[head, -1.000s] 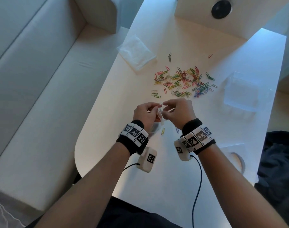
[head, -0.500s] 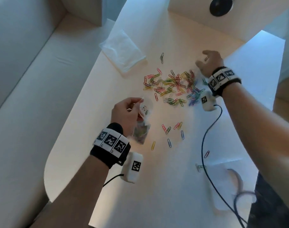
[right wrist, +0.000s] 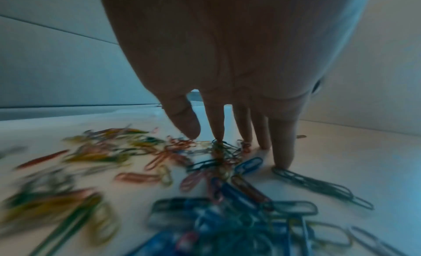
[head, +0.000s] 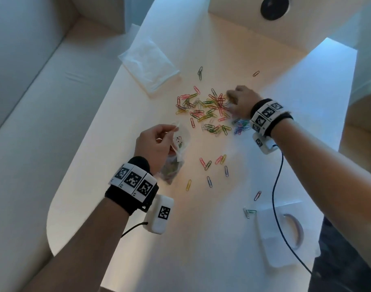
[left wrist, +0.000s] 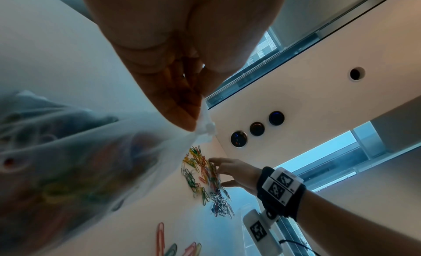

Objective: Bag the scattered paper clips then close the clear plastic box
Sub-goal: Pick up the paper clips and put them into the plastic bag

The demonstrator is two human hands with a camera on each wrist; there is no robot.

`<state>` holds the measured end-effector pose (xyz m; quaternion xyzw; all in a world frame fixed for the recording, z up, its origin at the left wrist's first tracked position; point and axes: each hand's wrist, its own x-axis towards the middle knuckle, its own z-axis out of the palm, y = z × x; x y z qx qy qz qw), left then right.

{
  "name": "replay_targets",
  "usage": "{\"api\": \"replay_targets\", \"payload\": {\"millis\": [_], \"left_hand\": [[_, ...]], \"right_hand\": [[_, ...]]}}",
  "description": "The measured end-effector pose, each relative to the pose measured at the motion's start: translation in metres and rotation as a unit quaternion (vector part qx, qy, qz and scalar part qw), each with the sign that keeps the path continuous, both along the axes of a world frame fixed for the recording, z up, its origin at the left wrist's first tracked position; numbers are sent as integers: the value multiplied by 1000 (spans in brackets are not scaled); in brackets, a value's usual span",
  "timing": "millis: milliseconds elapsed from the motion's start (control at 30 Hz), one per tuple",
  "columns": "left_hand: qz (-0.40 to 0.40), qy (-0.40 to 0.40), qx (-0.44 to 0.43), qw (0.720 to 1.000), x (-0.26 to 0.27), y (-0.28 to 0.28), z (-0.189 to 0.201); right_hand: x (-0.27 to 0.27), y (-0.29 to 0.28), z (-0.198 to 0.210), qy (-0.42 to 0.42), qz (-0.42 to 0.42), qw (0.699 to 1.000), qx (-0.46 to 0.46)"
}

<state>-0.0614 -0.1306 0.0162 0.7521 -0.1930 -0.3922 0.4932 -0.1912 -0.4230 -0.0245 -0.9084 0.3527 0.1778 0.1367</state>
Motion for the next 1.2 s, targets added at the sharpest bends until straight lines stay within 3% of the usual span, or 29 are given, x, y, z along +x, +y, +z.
{"api": "replay_targets", "payload": {"millis": [233, 300, 367, 400, 467, 533, 600, 733, 800, 900, 1000, 1067, 1200], "left_hand": [[-16, -16, 26, 999, -20, 6, 2], [-21, -21, 29, 999, -26, 8, 2], [-19, -18, 32, 999, -30, 10, 1], [-18, -19, 34, 999, -32, 11, 0], [-17, -22, 34, 999, -36, 11, 1], [-13, -23, 34, 999, -39, 10, 3], [-13, -21, 41, 999, -42, 8, 5], [-19, -21, 53, 998, -46, 2, 6], [-14, -24, 53, 998, -48, -2, 7], [-14, -41, 50, 998, -52, -5, 8], [-4, -40, 45, 998, -54, -8, 7], [-4, -43, 41, 998, -54, -9, 7], [-22, -33, 35, 999, -51, -10, 8]], "right_hand": [[-19, 33, -5, -40, 10, 993, -114], [-26, 32, -2, -92, -68, 990, -83], [-35, 34, 2, -178, -197, 964, -19], [-41, 35, 3, -226, -278, 933, 18], [-53, 41, 6, -299, -438, 837, 133], [-61, 52, 12, -364, -531, 705, 298], [-65, 67, 22, -428, -548, 574, 432], [-68, 97, 46, -473, -517, 440, 561], [-67, 114, 56, -461, -492, 407, 616], [-57, 144, 64, -425, -443, 418, 669], [-46, 166, 63, -401, -432, 483, 648], [-39, 175, 60, -385, -417, 566, 598], [-29, 175, 58, -282, -304, 794, 445]]}}
